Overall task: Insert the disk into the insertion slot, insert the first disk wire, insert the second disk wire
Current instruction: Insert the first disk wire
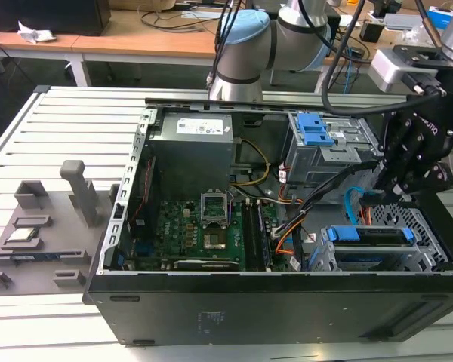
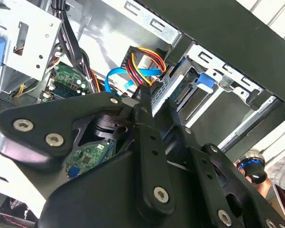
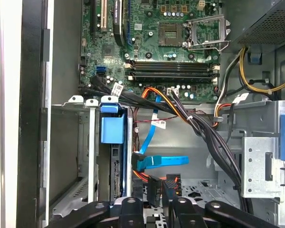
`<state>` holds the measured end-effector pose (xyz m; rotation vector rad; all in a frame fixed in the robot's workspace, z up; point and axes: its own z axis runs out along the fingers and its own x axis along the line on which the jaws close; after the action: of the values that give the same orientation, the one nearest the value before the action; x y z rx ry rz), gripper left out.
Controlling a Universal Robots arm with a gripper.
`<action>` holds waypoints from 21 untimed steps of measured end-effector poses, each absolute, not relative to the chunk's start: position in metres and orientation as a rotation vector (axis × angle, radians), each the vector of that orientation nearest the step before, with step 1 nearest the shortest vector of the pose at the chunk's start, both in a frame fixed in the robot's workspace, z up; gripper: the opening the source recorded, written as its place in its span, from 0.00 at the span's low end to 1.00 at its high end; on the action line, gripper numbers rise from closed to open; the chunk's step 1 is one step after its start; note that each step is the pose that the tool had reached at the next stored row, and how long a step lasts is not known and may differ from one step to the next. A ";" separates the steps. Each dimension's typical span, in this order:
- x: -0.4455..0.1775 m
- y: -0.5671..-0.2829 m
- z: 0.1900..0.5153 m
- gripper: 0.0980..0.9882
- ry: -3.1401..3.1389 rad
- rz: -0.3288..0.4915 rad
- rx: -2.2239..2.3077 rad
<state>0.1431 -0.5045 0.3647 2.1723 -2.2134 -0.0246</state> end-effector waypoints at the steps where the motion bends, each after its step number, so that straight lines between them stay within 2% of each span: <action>1: 0.144 -0.503 0.363 0.23 -2.213 -0.024 2.172; 11: 0.144 -0.500 0.356 0.23 -2.204 0.004 2.156; 12: 0.144 -0.500 0.356 0.21 -2.204 0.004 2.156; 14: 0.144 -0.500 0.355 0.07 -2.204 0.004 2.156; 21: 0.144 -0.500 0.356 0.07 -2.204 0.004 2.156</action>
<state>0.1442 -0.5004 0.3555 2.1555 -2.2039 0.0044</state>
